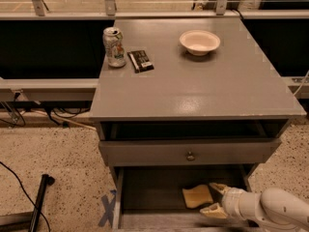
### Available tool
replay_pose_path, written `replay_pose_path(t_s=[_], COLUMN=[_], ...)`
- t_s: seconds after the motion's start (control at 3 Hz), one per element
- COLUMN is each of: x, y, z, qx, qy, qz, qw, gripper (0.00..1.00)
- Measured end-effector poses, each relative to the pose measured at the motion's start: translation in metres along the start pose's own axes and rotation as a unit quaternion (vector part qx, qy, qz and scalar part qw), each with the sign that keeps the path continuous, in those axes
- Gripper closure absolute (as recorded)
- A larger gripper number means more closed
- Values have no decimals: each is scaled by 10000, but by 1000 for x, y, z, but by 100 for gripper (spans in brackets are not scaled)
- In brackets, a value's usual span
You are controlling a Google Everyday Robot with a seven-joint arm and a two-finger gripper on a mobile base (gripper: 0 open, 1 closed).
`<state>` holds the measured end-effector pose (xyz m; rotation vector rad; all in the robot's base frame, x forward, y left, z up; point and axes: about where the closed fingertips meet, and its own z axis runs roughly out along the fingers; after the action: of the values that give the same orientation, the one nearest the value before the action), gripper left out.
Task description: Pick sponge from middle drawer and place on counter
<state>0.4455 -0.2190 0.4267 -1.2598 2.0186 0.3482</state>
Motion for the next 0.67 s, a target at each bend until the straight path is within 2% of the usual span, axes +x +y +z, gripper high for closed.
replay_pose_path(t_s=[0.67], x=[26], y=[-7], z=[37], qx=[168], qy=[228], qz=[345], qw=[9990], gripper=[30])
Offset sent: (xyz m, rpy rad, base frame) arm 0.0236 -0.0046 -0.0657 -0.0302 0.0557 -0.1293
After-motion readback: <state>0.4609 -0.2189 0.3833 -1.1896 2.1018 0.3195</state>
